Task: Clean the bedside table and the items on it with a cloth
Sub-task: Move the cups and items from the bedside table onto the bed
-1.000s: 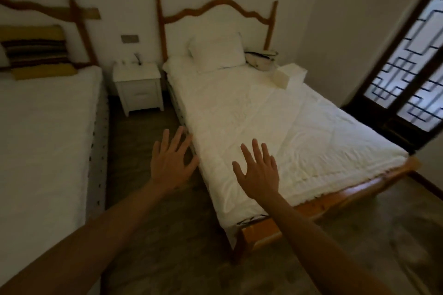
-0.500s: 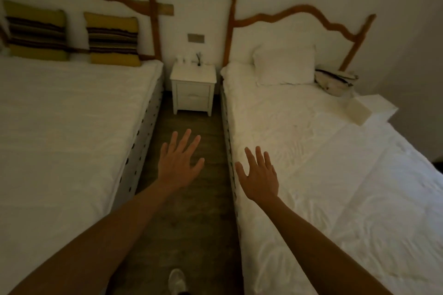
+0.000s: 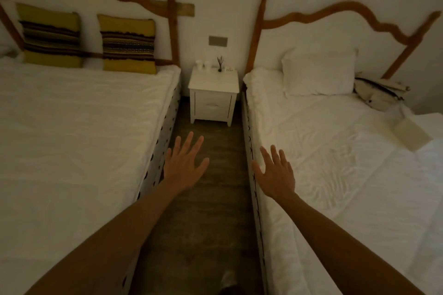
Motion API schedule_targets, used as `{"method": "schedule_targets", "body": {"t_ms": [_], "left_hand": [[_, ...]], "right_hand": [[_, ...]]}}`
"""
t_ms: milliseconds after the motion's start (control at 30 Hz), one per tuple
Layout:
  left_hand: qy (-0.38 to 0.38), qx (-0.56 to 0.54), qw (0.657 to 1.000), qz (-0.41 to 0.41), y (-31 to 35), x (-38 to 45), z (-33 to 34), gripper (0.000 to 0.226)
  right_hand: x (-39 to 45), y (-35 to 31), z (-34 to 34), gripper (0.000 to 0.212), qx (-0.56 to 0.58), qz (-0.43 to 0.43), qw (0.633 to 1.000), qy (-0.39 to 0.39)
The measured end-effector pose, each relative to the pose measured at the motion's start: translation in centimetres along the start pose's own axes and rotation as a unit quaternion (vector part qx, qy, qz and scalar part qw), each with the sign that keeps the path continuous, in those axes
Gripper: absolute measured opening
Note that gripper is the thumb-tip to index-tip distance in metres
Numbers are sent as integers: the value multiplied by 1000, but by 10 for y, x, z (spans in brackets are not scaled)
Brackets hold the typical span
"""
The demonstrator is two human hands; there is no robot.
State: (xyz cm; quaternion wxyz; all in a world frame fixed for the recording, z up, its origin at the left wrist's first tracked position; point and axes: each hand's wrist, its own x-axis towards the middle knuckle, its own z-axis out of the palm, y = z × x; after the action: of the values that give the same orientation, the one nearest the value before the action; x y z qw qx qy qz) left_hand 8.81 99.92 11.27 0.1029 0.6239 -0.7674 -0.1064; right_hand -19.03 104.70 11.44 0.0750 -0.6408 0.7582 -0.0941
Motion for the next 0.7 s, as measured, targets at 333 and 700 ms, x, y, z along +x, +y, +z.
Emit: {"method": "schedule_targets", "body": {"t_ms": [333, 700], "left_hand": [[12, 27, 1000, -7, -32, 236, 12, 75], [-16, -5, 998, -60, -72, 436, 26, 74]], "right_hand": [[231, -5, 23, 74, 24, -20, 999, -12], [464, -25, 43, 81, 52, -19, 997, -58]]}}
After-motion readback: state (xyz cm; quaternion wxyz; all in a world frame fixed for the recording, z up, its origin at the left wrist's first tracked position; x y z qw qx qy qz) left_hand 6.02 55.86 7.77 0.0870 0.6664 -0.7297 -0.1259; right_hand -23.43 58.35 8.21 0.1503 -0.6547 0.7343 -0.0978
